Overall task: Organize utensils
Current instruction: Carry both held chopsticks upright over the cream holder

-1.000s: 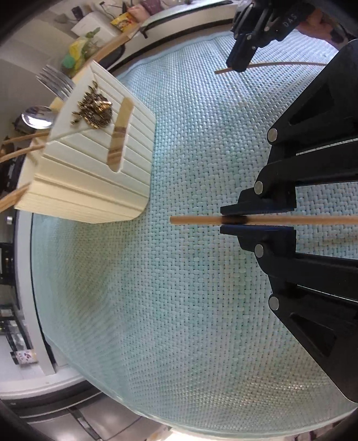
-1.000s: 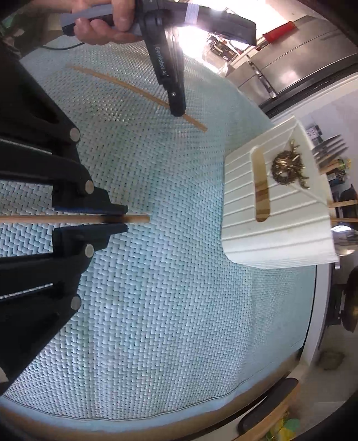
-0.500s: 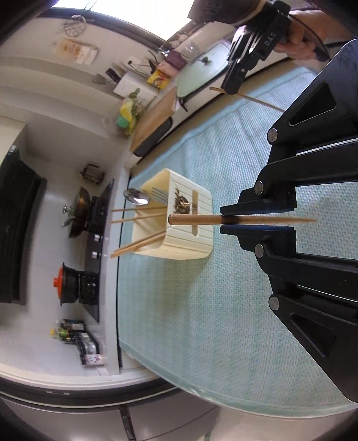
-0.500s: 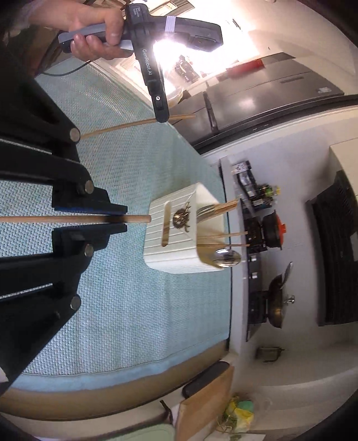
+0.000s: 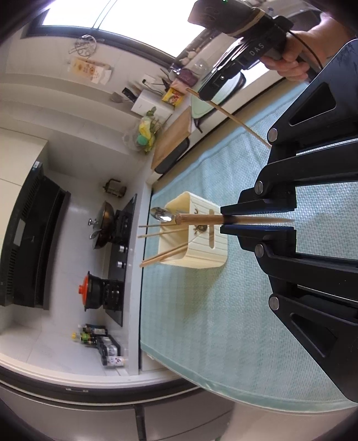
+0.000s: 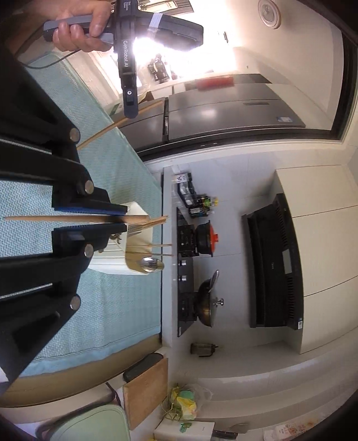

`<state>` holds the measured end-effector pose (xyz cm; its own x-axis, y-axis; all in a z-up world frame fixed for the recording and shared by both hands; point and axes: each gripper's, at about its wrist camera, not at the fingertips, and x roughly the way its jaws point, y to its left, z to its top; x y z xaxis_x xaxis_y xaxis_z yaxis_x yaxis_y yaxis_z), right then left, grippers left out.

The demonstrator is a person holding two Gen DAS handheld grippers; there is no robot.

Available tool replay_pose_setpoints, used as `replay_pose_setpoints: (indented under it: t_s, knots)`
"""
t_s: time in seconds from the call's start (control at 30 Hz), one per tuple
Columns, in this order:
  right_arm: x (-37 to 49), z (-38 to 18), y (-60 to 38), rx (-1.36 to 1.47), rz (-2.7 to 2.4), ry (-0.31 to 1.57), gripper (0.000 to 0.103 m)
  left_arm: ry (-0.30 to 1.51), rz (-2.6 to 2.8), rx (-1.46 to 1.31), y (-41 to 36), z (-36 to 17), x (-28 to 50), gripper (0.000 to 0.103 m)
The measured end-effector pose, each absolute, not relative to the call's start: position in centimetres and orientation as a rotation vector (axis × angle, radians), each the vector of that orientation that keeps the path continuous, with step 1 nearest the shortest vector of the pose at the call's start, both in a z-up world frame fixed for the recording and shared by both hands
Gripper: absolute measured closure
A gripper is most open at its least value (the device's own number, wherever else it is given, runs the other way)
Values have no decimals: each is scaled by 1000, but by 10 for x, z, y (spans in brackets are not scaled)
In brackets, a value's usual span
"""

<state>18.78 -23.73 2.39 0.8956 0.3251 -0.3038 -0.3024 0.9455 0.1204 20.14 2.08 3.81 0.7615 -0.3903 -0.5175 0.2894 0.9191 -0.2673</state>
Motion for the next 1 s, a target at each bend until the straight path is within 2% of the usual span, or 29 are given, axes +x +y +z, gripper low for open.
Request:
replay_pose_setpoints:
  t_s: [0.53, 1.0]
  knots:
    - [203, 32, -239, 53, 317, 315, 97, 594, -355, -159, 33, 59, 226, 99]
    - [275, 92, -248, -12, 279, 240, 97, 471, -312, -93, 22, 133, 293, 99]
